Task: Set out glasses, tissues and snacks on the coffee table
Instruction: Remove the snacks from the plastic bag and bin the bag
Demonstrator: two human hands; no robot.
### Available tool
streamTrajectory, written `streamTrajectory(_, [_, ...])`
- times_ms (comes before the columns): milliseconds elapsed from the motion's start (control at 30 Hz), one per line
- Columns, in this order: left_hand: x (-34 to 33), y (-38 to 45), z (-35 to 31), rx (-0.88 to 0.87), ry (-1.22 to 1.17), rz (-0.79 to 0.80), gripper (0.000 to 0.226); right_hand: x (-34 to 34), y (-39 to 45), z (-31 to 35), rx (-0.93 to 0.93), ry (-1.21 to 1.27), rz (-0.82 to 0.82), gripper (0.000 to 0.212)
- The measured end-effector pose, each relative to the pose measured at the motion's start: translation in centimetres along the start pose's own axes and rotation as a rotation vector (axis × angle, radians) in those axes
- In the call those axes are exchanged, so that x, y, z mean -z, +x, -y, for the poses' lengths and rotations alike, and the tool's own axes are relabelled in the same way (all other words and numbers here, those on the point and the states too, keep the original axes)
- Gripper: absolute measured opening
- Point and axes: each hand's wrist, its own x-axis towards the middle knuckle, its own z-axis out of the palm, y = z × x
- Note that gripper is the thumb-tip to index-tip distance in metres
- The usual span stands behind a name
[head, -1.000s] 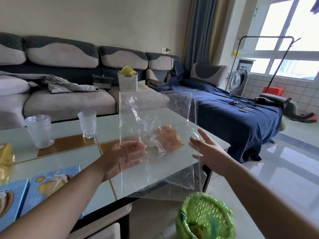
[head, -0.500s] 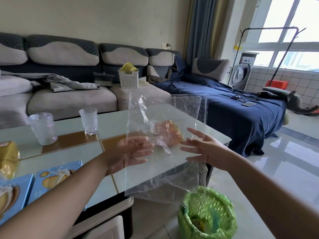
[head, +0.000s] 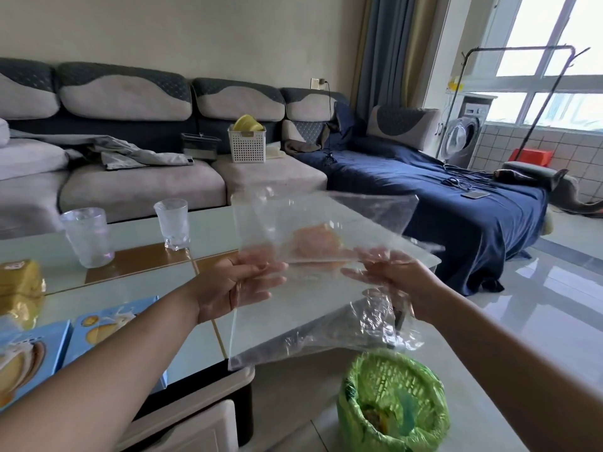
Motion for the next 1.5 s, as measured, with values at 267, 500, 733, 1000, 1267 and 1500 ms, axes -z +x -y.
streamTrajectory(267, [0.7, -0.4, 1.0, 0.208, -0.014, 0.008, 0.054, 0.9, 0.8, 0.1, 0.07, -0.393, -0.09, 0.052])
streamTrajectory(500, [0.7, -0.7, 0.6, 0.214, 0.013, 0.194, 0.069, 0.8, -0.1, 0.4, 0.138, -0.843, -0.142, 0.052])
streamTrajectory(733, [0.4, -0.1, 1.7, 0.014, -0.056, 0.13, 0.068, 3.0, -1.6, 0.1, 0.107, 0.035, -0.253, 0.082])
streamTrajectory(1000, [-2.9, 1.7, 3.0, -0.385, -0.121, -0.444, 0.041, -0.9, -1.6, -3.1, -0.073, 0.315, -0.388, 0.086])
streamTrajectory(1267, [-7.5, 0.4, 4.1, -0.427, -0.259, -0.263, 0.041, -4.8, 1.1, -3.0, -0.141, 0.377, -0.315, 0.115])
streamTrajectory(1500, [-8.2, -0.4, 5.5, -0.282, -0.447, -0.083, 0.054, -4.3, 0.9, -3.4, -0.112, 0.426, -0.171, 0.076])
